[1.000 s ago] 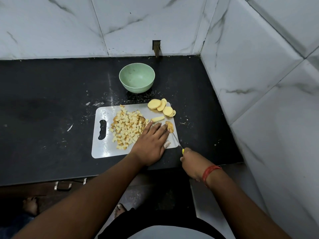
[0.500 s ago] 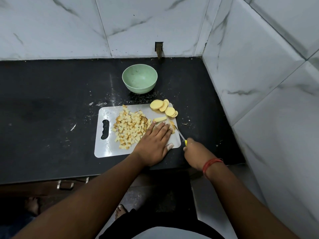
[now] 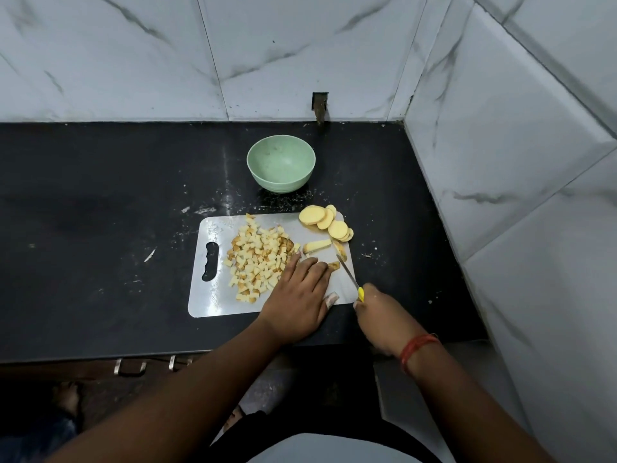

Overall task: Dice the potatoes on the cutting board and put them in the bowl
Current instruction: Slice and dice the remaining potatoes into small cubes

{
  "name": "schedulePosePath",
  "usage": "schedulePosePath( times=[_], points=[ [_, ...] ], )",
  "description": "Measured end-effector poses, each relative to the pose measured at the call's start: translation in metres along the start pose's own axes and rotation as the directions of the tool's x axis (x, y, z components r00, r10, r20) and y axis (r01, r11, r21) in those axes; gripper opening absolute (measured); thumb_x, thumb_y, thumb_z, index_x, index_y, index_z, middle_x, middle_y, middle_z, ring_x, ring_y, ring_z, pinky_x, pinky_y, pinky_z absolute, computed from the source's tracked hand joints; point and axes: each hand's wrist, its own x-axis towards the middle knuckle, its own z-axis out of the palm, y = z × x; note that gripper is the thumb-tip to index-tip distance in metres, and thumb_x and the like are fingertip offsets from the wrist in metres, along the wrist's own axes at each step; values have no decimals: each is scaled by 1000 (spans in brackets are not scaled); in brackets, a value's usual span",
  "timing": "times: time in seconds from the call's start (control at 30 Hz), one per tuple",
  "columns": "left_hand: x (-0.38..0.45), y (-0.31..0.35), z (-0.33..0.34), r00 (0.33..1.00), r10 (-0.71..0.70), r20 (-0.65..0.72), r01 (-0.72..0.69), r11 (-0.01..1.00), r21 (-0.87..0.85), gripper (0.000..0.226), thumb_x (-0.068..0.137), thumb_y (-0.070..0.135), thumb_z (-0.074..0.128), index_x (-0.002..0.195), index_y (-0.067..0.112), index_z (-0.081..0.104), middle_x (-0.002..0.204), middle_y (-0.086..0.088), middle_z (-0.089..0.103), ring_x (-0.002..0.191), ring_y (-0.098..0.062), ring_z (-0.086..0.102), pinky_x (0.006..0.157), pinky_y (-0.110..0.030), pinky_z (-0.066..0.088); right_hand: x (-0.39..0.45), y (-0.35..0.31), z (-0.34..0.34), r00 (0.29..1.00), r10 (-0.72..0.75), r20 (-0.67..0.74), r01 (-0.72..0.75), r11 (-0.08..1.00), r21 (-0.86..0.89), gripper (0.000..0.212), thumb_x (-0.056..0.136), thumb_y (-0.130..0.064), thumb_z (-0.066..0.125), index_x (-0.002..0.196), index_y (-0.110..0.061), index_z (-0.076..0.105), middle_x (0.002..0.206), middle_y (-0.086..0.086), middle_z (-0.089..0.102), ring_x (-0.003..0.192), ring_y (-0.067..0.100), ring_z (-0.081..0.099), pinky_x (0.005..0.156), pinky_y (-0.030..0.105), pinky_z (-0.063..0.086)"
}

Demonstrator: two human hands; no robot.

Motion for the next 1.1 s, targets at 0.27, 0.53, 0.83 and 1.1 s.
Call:
schedulePosePath(
  times=[0.27,0.53,0.83,1.1],
  points=[
    [3,-2,2,999,-44,18,45,998,-36,54,106,42,41,140,5,59,138,-10,58,132,-32,50,123,-55,25,14,-6,5,995,-22,93,26,999,-47,29,102,-12,36,126,0,43,118,20,57,109,31,58,79,25,37],
    [4,-2,1,993,-80,85,83,996,-39,56,106,44,40,145,6,55,143,-11,54,137,-30,45,125,-53,21,10,4,12,995,-22,98,26,999,-37,26,101,-13,36,124,-2,42,116,18,58,105,34,59,77,28,39],
    [2,-3,2,992,-96,80,103,992,-80,59,107,43,37,151,5,48,151,-12,50,145,-30,39,125,-53,21,2,3,13,998,-26,-56,25,1000,-19,10,101,-18,41,108,-10,42,99,14,61,79,25,58,66,30,39],
    [1,-3,2,990,-126,58,130,988,-83,54,106,40,39,144,6,57,142,-9,57,136,-28,47,124,-54,24,20,-10,20,1000,17,14,-16,998,-66,18,97,-11,43,115,-6,43,106,18,63,92,32,61,66,30,40]
  ],
)
